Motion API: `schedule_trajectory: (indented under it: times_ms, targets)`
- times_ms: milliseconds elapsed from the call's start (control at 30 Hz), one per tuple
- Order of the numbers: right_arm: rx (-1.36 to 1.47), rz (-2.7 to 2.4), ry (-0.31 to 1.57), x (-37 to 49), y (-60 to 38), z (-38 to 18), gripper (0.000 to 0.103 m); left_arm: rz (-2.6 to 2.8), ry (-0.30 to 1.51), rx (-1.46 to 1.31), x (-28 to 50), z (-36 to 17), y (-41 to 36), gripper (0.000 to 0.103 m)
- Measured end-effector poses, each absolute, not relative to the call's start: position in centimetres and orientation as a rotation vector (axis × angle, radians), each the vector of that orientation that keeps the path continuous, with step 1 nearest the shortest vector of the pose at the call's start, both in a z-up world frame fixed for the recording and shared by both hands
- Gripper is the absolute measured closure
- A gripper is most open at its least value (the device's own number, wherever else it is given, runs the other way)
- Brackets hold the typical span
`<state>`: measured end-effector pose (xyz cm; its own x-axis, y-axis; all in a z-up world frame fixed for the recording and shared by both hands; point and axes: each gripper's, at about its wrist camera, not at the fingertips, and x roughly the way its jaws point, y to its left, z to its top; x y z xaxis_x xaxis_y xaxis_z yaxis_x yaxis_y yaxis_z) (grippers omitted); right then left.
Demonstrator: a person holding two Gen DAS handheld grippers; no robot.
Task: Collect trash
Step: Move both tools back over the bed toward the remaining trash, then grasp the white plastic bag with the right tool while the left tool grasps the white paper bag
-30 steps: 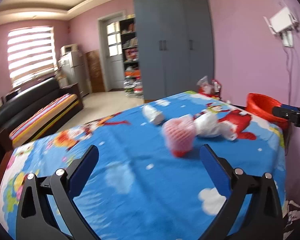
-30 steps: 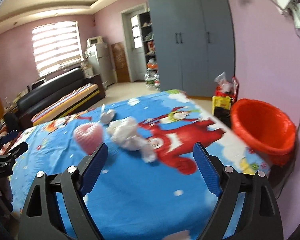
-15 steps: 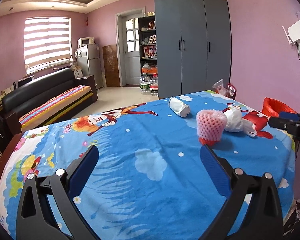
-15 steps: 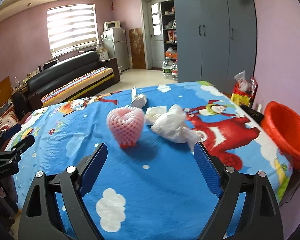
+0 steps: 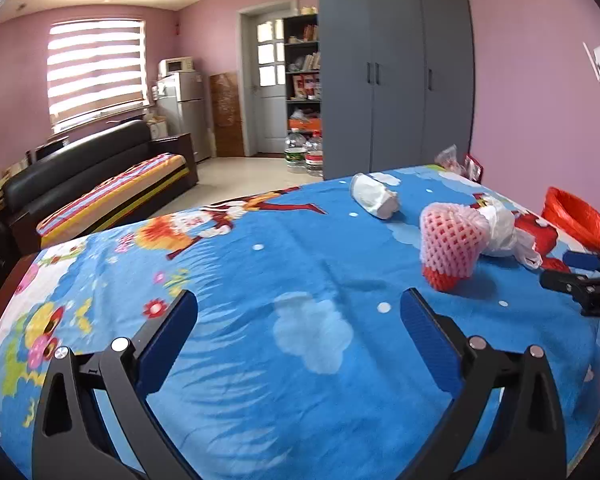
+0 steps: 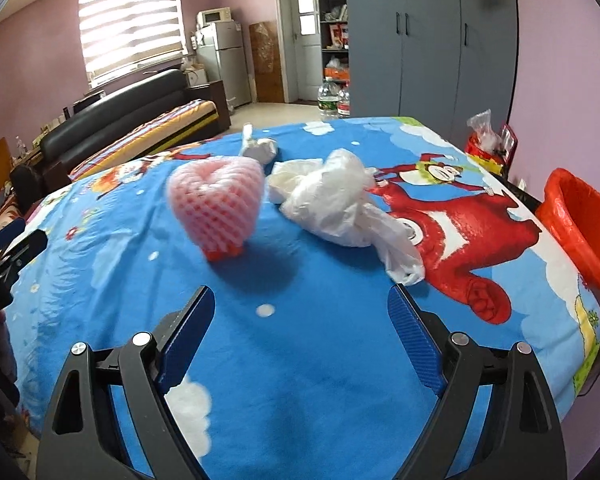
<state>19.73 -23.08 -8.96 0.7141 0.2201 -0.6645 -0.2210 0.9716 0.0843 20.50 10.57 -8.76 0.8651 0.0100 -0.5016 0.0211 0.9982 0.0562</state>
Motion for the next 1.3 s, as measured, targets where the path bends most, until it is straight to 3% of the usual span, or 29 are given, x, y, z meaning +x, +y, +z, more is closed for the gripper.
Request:
schedule_trajectory:
  times_ms: [633, 733, 800, 1233, 1300]
  targets:
    - [0.052, 0.282, 0.662, 33.5, -25.2, -6.0, 0.02, -0.057, 0.55, -0.047, 37.3, -6.2, 9.5, 0.005]
    - [0.014, 0.34, 0.663, 35.9, -23.7, -5.8, 0.031, -0.046, 0.558, -0.048, 40.1, -6.3, 9.6, 0.005]
    - [0.002, 0.324, 0.668, 36.9, -23.6, -5.8, 0.032, -0.059, 0.572, -0.05, 41.7, -6.4, 9.4, 0.005]
    - [-0.035, 0.424, 0.823, 31.7, -25.5, -10.8, 0.032, -0.238, 0.704, -0.051, 49.9, -9.9, 3.8, 0.005]
    - [-0.048, 0.424, 0.83, 31.4, -25.4, -11.3, 0.04, -0.255, 0.727, -0.035, 51.3, -10.5, 2.5, 0.006]
